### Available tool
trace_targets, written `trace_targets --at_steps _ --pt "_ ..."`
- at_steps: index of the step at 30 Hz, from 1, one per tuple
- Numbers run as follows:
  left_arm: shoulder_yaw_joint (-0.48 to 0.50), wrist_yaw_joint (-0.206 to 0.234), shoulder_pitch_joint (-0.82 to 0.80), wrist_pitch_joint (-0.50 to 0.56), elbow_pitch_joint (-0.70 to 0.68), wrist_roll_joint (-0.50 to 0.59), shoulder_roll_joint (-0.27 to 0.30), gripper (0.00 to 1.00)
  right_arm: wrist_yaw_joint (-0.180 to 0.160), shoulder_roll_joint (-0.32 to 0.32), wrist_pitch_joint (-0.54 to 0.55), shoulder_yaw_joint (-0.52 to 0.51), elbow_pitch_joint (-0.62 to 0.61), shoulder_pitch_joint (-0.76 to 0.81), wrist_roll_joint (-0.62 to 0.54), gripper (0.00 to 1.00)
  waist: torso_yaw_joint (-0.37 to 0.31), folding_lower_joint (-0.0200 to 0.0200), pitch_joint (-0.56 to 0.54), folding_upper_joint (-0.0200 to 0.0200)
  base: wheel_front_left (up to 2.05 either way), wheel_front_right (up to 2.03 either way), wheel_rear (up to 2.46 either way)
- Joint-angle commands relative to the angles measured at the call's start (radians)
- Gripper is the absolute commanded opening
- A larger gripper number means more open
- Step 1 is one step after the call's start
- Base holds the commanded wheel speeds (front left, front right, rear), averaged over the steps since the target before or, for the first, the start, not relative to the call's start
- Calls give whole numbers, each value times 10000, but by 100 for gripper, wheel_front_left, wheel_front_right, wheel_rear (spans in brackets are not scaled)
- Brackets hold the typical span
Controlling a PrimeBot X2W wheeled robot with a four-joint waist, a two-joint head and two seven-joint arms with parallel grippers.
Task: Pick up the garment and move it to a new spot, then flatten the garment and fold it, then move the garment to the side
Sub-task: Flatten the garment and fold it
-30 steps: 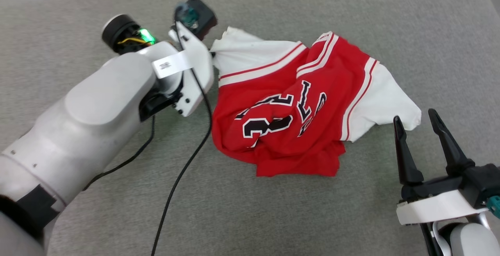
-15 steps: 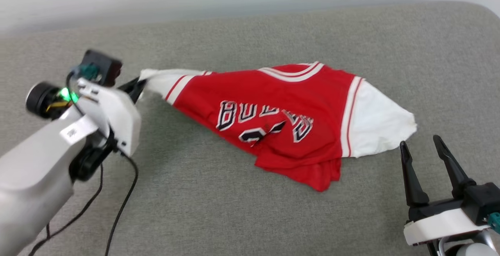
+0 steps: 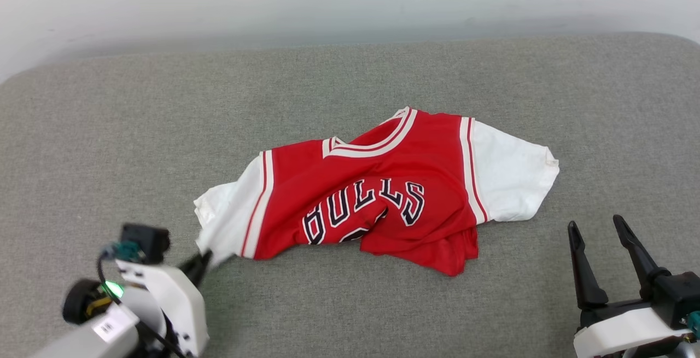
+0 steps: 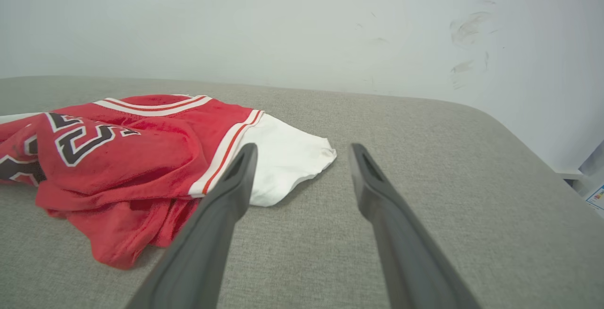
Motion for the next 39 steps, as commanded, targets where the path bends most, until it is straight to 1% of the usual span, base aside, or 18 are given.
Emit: trace_targets --at_steps 1,6,11,12,13,16,20,23,26,29,31,32,33,34,36,39 --pt "-56 55 200 -88 -31 -48 -110 0 -11 -67 31 -30 34 117 37 100 6 1 -7 0 0 0 0" --pt "-405 -76 904 -78 178 -303 -591 0 -11 -121 75 -59 117 148 97 100 33 1 -53 0 0 0 0" --pt "-644 -328 1228 -27 647 -440 -987 0 -11 -142 120 -88 221 206 147 100 100 1 -172 0 0 0 0" --pt "-592 -338 1210 -146 748 -418 -1012 30 -11 -149 128 -85 239 203 157 100 120 1 -209 0 0 0 0" --pt "-525 -279 1126 -307 842 -315 -1002 100 -11 -154 136 -79 250 203 174 100 140 1 -246 0 0 0 0" --pt "-297 -186 866 -790 888 -127 -913 100 -11 -176 132 -87 279 238 205 100 206 1 -374 0 0 0 0" --pt "44 -102 503 -1182 613 64 -606 100 -11 -182 128 -85 288 284 231 100 267 1 -507 0 0 0 0" --pt "259 13 4 -1250 327 376 -185 100 -11 -147 114 -66 283 281 254 100 296 1 -543 0 0 0 0" --pt "397 33 -606 -1007 76 652 163 100 -11 -113 91 -24 261 206 225 100 306 1 -514 0 0 0 0" --pt "616 -202 -1277 -601 -42 582 408 100 -11 -95 80 28 207 85 172 100 287 1 -449 0 0 0 0" --pt "559 -406 -1754 -106 24 736 614 100 -11 -99 84 104 164 -16 128 100 225 1 -383 0 0 0 0" --pt "547 -637 -2223 388 118 779 682 100 -11 -124 91 158 112 -96 117 100 164 1 -312 0 0 0 0" --pt "453 -735 -2457 682 178 939 769 100 -11 -131 103 205 88 -141 106 100 108 1 -262 0 0 0 0" --pt "453 -735 -2457 682 178 939 769 100 -11 -131 103 205 88 -141 106 100 108 1 -262 0 0 0 0" --pt "289 -971 -2851 1315 256 1052 785 100 -11 -152 108 241 50 -251 65 100 37 1 -172 0 0 0 0" --pt "137 -1360 -3304 2316 392 843 768 100 -11 -139 107 297 -33 -341 28 100 -61 1 -11 0 0 0 0"
